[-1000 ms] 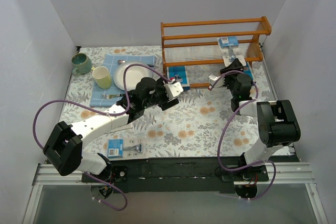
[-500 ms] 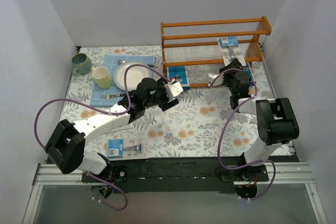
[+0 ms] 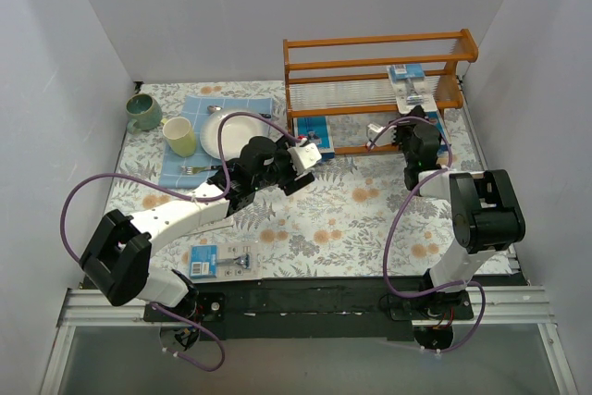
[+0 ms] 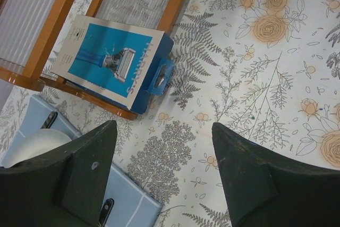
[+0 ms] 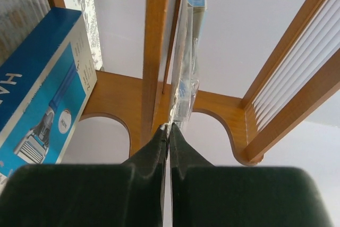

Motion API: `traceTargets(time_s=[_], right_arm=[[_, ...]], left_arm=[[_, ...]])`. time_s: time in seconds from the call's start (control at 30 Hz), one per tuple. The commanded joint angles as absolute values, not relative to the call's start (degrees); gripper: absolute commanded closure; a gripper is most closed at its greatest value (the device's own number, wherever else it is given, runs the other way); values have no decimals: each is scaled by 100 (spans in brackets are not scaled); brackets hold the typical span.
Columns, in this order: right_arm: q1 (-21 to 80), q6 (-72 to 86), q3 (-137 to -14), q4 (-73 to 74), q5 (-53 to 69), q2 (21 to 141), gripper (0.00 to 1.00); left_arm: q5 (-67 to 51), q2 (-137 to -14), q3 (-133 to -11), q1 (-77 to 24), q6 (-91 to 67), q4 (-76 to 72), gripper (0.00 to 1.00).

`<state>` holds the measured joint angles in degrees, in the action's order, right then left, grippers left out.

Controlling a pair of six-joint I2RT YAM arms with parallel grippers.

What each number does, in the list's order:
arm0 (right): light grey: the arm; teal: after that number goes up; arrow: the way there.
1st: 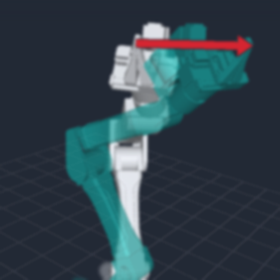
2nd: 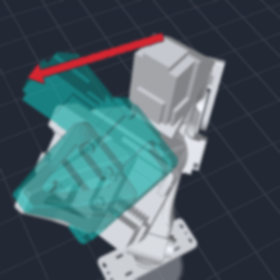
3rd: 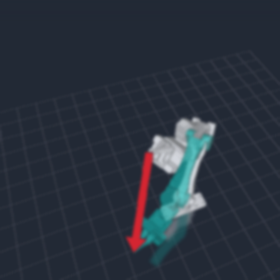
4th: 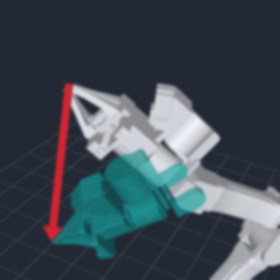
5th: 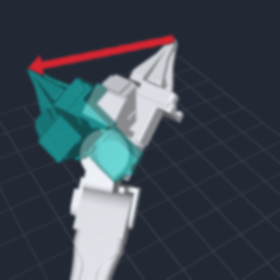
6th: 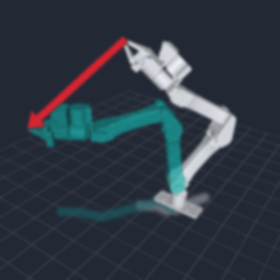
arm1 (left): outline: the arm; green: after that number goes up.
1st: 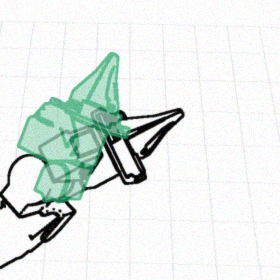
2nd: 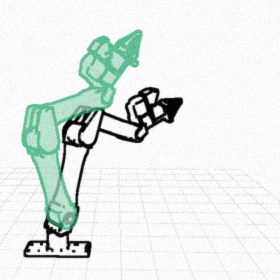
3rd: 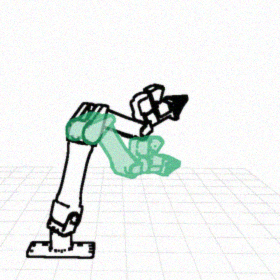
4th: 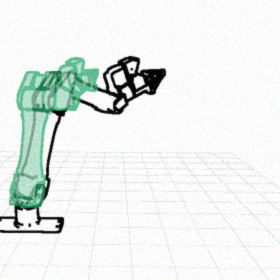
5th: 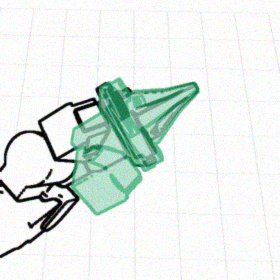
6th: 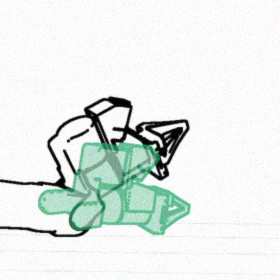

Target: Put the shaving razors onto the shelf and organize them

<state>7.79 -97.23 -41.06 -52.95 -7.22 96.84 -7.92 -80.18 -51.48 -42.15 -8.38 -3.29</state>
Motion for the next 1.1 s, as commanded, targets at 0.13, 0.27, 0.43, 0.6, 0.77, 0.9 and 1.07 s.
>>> traceTargets(time_s=[0.13,0.27,0.43,0.6,0.77,0.9,1.07], right_arm=[[659,-9448,-4289,-5686,-1265,9615,95],[493,-9413,-4289,-5599,-1318,9642,95],[185,-9387,-4386,-5344,-1090,9642,95],[62,-9422,-4526,-5186,-897,9668,95],[61,-9404,-4667,-5203,-1019,9817,94],[53,-9387,-4720,-5212,-1125,9914,91],[53,-9282,-4851,-5124,-1344,10028,90]], left_arm=[[-905,-8033,-5221,-4184,-976,-440,29],[-914,-8033,-5229,-4184,-1002,-422,29],[-914,-8059,-5229,-4175,-1046,-422,29],[-975,-8112,-5256,-4175,-1063,-474,28],[-976,-8130,-5265,-4175,-1064,-492,29],[-949,-8121,-5256,-4184,-1072,-448,29],[-888,-8069,-5203,-4175,-1099,-422,27]])
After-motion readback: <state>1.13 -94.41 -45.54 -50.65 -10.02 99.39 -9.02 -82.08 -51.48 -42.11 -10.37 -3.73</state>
